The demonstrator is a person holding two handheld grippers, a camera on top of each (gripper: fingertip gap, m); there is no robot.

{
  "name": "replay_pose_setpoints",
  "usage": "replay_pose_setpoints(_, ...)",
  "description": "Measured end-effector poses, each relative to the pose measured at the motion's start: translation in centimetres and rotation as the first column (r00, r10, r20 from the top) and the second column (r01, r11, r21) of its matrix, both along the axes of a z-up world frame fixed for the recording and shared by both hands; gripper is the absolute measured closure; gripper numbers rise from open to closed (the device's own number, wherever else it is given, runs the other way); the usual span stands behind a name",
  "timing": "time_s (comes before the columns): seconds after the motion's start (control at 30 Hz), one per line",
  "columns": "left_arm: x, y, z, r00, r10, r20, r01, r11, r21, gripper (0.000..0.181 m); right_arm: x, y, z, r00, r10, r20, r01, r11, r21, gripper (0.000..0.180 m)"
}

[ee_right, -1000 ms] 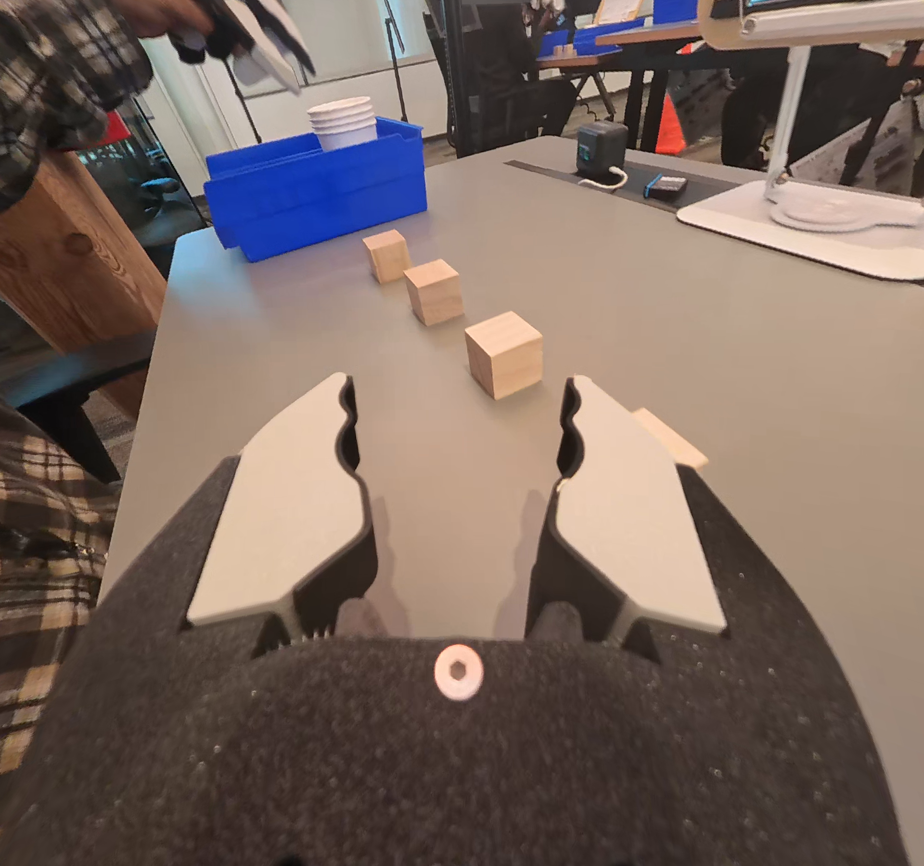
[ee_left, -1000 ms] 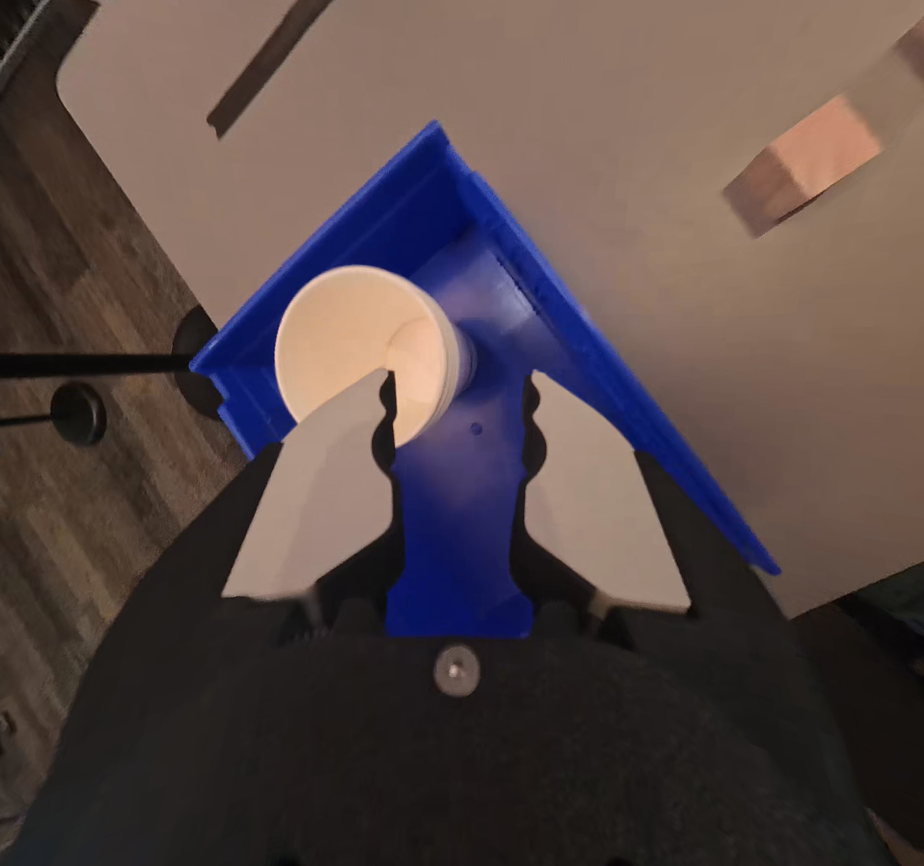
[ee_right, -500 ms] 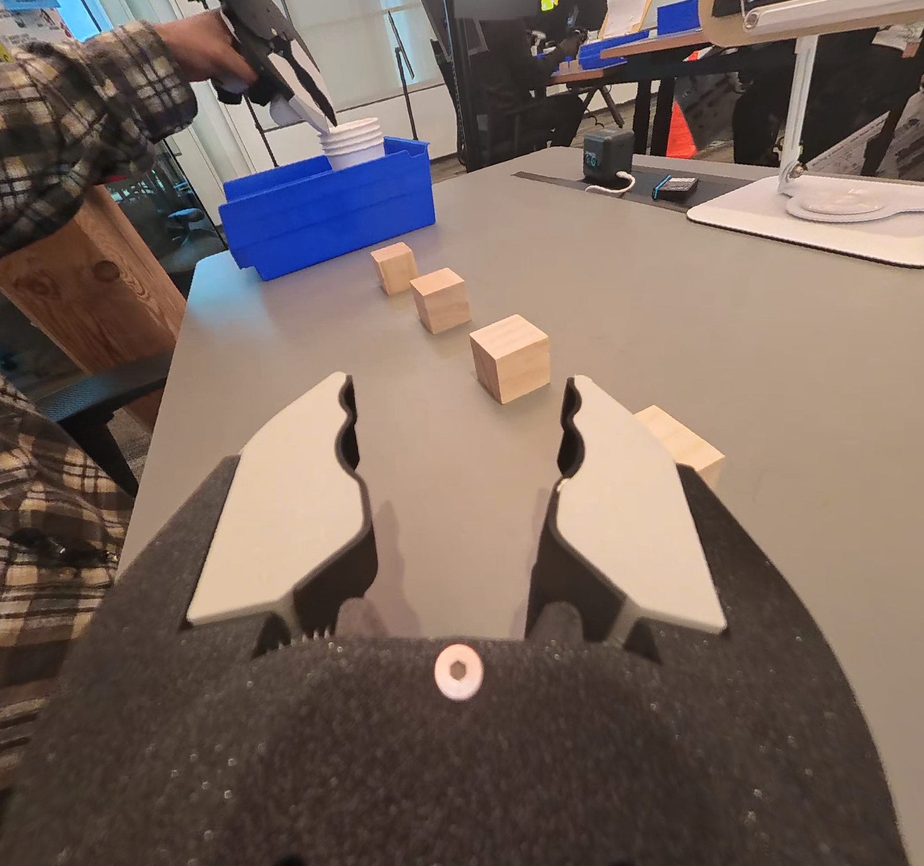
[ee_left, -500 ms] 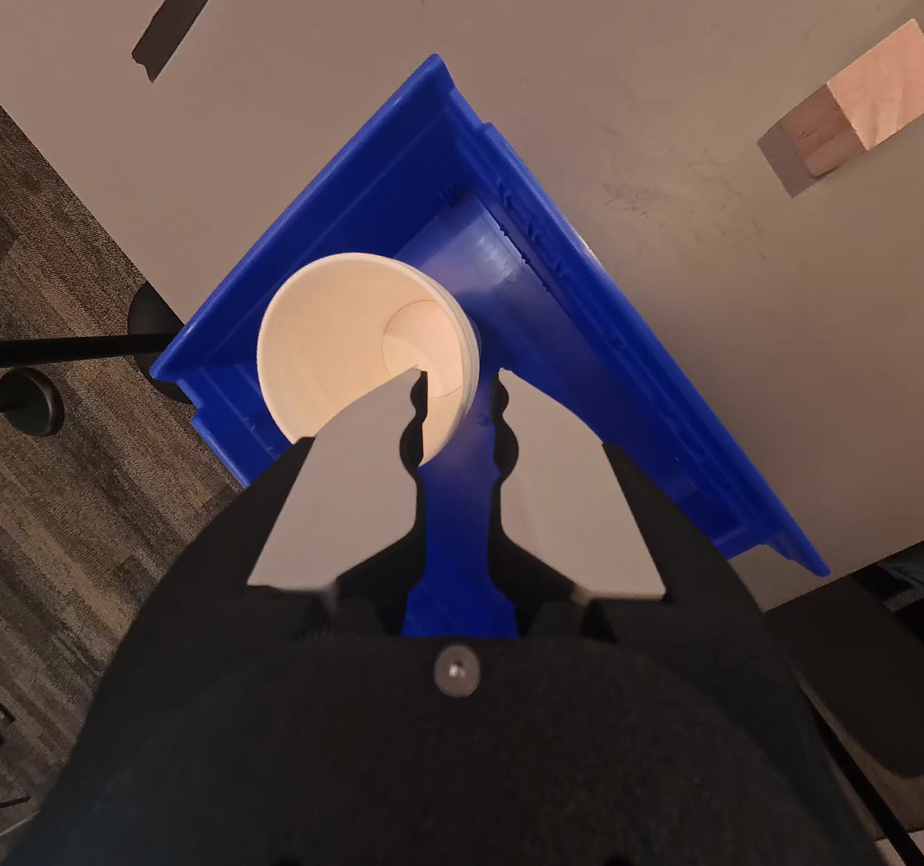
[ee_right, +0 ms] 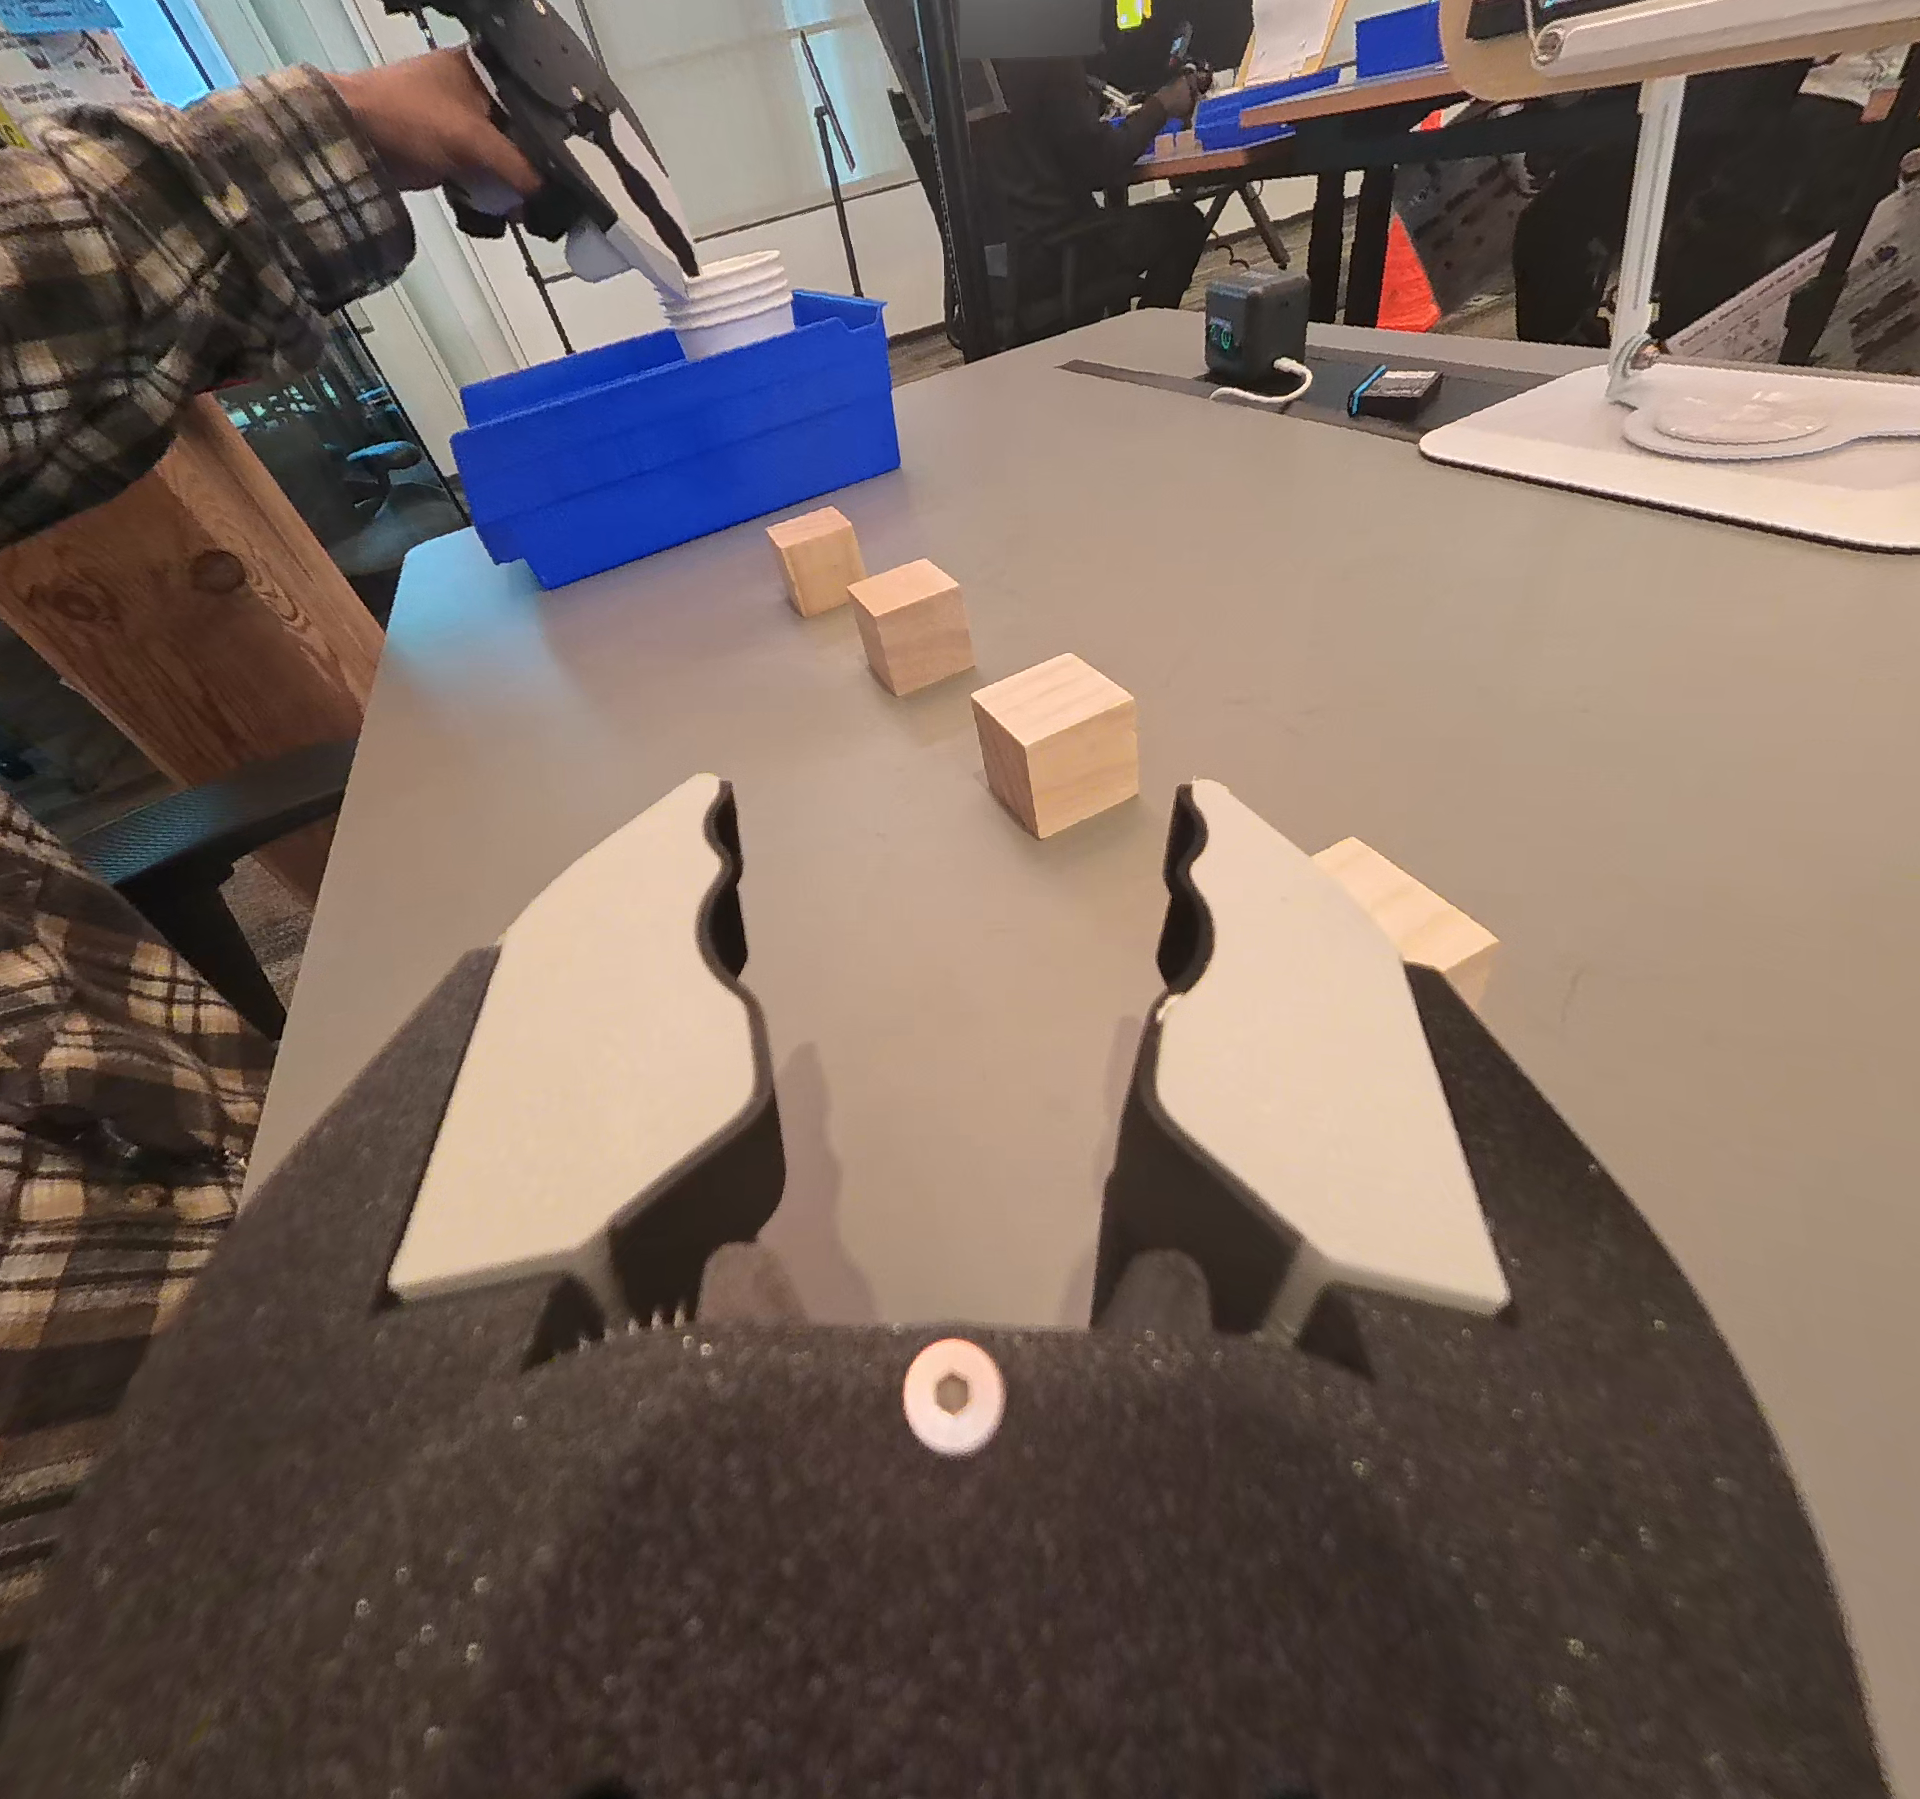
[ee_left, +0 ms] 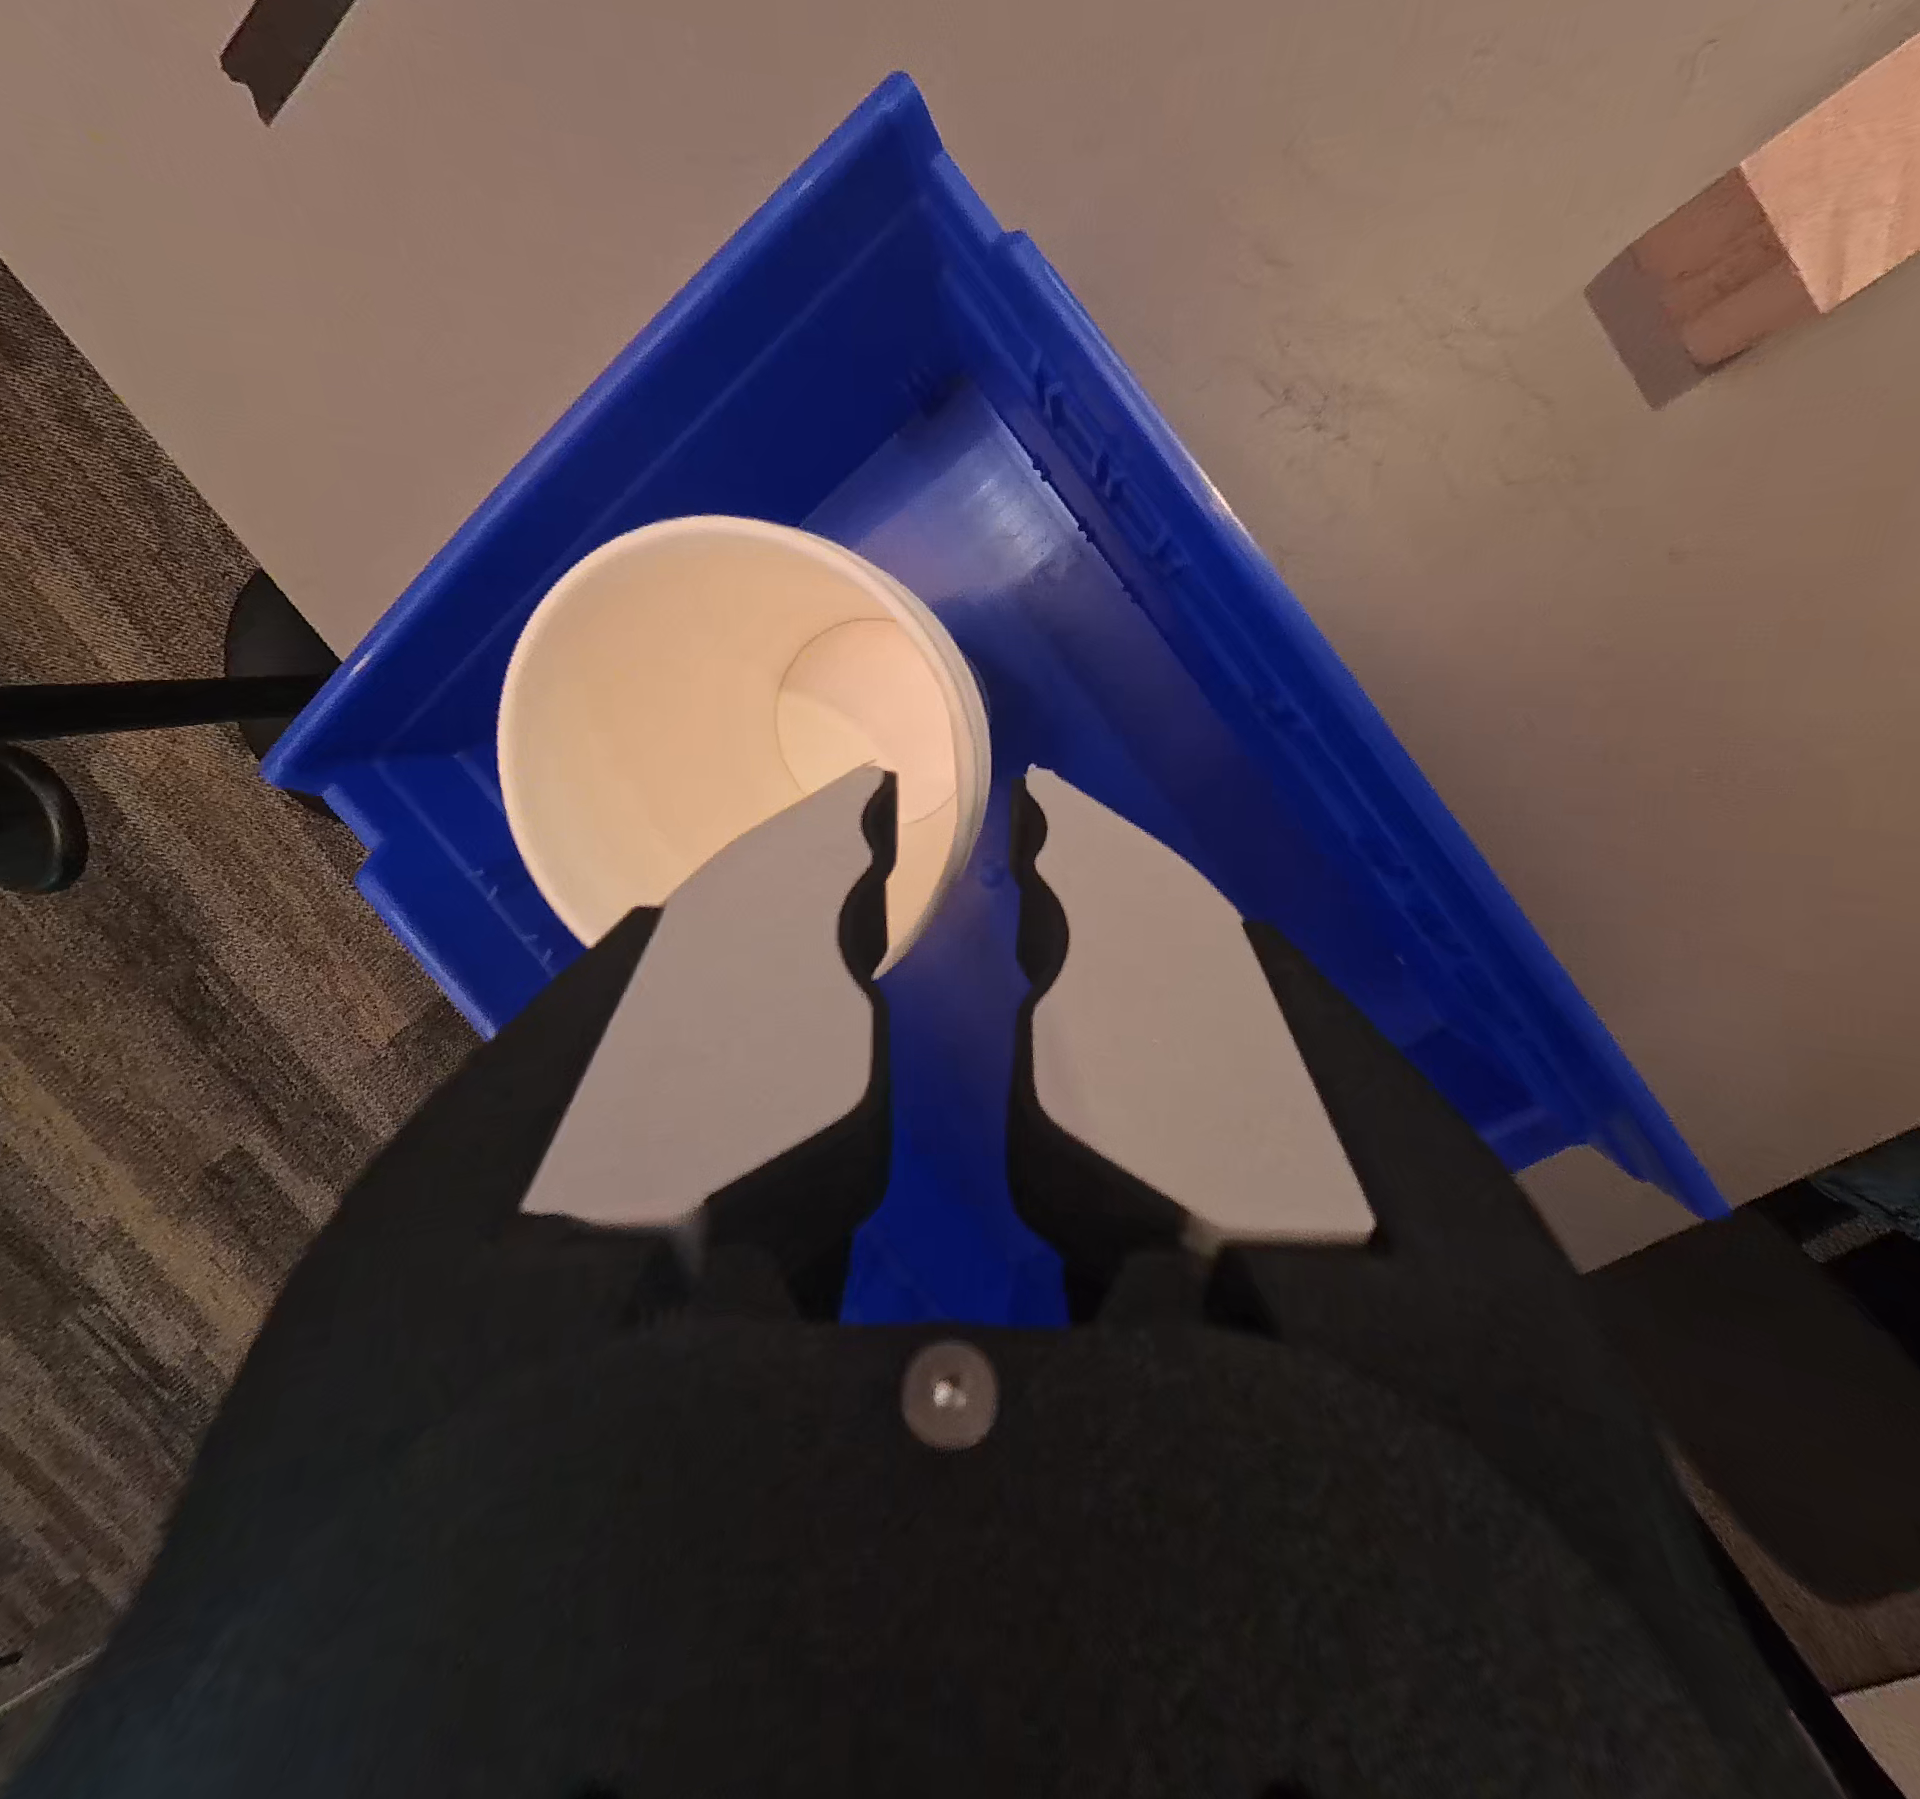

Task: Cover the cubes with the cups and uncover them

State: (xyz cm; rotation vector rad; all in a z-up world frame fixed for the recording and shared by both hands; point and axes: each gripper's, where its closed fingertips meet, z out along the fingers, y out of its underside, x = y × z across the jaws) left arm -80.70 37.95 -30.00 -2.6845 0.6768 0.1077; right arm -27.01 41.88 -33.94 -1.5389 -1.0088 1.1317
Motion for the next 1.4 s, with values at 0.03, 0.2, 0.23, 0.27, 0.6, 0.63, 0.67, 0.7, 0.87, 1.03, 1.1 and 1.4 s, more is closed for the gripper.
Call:
replay_pose_setpoints(0.03, 0.0, 0.02, -0.03, 1.0, 0.0, -0.001, 0.0, 1.0, 0.0, 0.163, 0.02, 0.03, 0.01, 1.0, -0.001, -0.002, 0.001, 1.0, -0.002, 0.102)
replay_pose_setpoints(0.2, 0.23, 0.14, 0.32, 1.0, -0.008, 0.006, 0.008, 1.0, 0.008, 0.17, 0.03, 0.06, 0.0, 1.0, -0.001, -0.002, 0.001, 1.0, -0.005, 0.102)
replay_pose_setpoints(0.23, 0.34, 0.15, 0.43, 1.0, -0.009, 0.011, 0.009, 1.0, 0.01, 0.172, 0.01, 0.06, -0.03, 1.0, -0.001, -0.001, 0.001, 1.0, -0.005, 0.102)
replay_pose_setpoints(0.27, 0.38, 0.13, 0.47, 1.0, -0.009, 0.011, 0.009, 1.0, 0.009, 0.172, 0.0, 0.06, -0.04, 1.0, -0.001, 0.0, 0.001, 1.0, -0.005, 0.102)
replay_pose_setpoints(0.6, 0.37, 0.11, -0.05, 1.0, -0.004, -0.001, 0.004, 1.0, -0.015, 0.176, 0.15, 0.14, 0.07, 1.0, -0.005, -0.012, 0.005, 1.0, -0.013, 0.102)
replay_pose_setpoints(0.63, 0.41, 0.09, -0.07, 1.0, -0.007, -0.002, 0.007, 1.0, -0.017, 0.176, 0.14, 0.15, 0.04, 1.0, -0.005, -0.011, 0.005, 1.0, -0.014, 0.102)
replay_pose_setpoints(0.67, 0.39, 0.09, -0.06, 1.0, -0.007, -0.009, 0.007, 1.0, -0.017, 0.176, 0.13, 0.16, 0.03, 1.0, -0.005, -0.01, 0.005, 1.0, -0.015, 0.102)
replay_pose_setpoints(0.7, 0.37, 0.09, -0.04, 1.0, -0.007, -0.014, 0.007, 1.0, -0.019, 0.176, 0.12, 0.16, 0.02, 1.0, -0.004, -0.009, 0.004, 1.0, -0.015, 0.102)
replay_pose_setpoints(0.87, 0.42, 0.09, 0.08, 1.0, -0.007, -0.013, 0.007, 1.0, -0.021, 0.176, 0.1, 0.15, -0.01, 1.0, -0.004, -0.007, 0.004, 1.0, -0.013, 0.103)
replay_pose_setpoints(1.03, 0.44, 0.09, 0.08, 1.0, -0.003, -0.011, 0.002, 1.0, -0.021, 0.177, 0.07, 0.15, -0.04, 1.0, -0.003, -0.005, 0.003, 1.0, -0.014, 0.103)
replay_pose_setpoints(1.1, 0.43, 0.06, 0.08, 1.0, -0.005, -0.016, 0.004, 1.0, -0.025, 0.177, 0.05, 0.13, -0.06, 1.0, -0.001, -0.005, 0.001, 1.0, -0.016, 0.103)
replay_pose_setpoints(1.4, 0.39, -0.2, 0.89, 0.999, -0.005, -0.044, 0.004, 1.0, -0.022, 0.177, 0.0, 0.06, -0.08, 1.0, 0.002, -0.004, -0.002, 1.0, -0.015, 0.103)
